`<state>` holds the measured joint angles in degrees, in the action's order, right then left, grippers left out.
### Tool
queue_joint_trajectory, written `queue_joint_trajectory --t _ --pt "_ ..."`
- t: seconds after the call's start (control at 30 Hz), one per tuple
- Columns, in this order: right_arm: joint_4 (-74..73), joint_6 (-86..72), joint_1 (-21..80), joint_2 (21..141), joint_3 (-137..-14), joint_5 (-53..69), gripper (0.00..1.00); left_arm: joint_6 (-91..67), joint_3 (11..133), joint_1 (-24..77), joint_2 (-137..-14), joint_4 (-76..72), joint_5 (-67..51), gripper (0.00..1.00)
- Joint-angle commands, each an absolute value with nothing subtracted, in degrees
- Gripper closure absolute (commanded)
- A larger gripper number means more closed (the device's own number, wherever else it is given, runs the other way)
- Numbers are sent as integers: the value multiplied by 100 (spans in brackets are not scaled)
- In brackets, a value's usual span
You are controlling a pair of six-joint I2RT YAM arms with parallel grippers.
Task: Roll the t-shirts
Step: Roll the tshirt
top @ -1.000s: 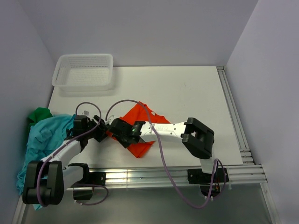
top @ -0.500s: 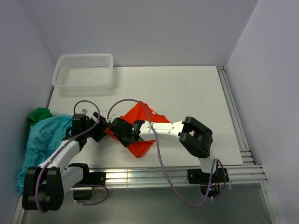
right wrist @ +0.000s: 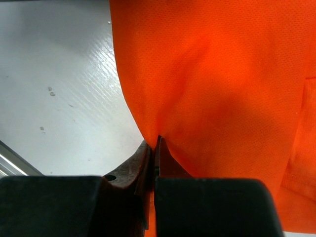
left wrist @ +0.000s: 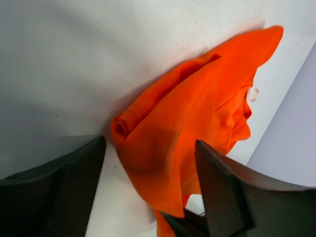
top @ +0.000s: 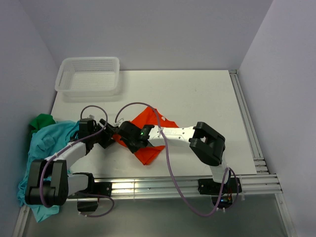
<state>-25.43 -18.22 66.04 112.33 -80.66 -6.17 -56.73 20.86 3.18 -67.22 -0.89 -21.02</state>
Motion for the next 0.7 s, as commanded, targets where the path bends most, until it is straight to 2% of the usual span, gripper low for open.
queue_joint_trajectory --t 0.0,0.03,0.1,0.13,0.2,0.23,0.27,0.37,0.43,0.47,0.5,0.6,0.67 --pt "-2259 -1854 6574 11065 -8156 -457 100 -5643 2425 299 -7161 -632 -2091 27" --pt "-2241 -1854 6574 11074 -8156 -431 100 -5651 2461 308 -7241 -676 -2127 36" --pt "-2241 -1837 6566 11100 -8165 -422 100 -5678 2549 360 -7321 -764 -2092 48" --pt "-2250 -1828 6574 11109 -8174 -439 100 -5686 2575 395 -7313 -773 -2057 60" --pt "-2259 -1802 6574 11144 -8191 -465 100 -5652 2732 526 -7286 -599 -1952 77" --pt "-2302 -1793 6583 11171 -8209 -492 100 -5625 2812 562 -7277 -502 -1934 93" --pt "-2329 -1784 6583 11188 -8226 -544 93 -5573 2891 580 -7286 -397 -1934 100" --pt "-2434 -1749 6609 11180 -8227 -895 73 -5388 3303 580 -7312 174 -1890 100" --pt "-2461 -1749 6662 11119 -8200 -1263 66 -5353 3445 580 -7391 438 -1907 100" --pt "-2452 -1732 6697 11092 -8191 -1396 56 -5335 3498 580 -7435 483 -1951 100" --pt "-2443 -1714 6802 11066 -8174 -1571 51 -5335 3602 580 -7523 527 -2003 100" --pt "-2496 -1714 7004 11039 -8253 -2187 43 -5361 3709 580 -7664 562 -2135 100" --pt "-2531 -1758 7110 11030 -8323 -2670 41 -5396 3735 580 -7708 597 -2180 100"
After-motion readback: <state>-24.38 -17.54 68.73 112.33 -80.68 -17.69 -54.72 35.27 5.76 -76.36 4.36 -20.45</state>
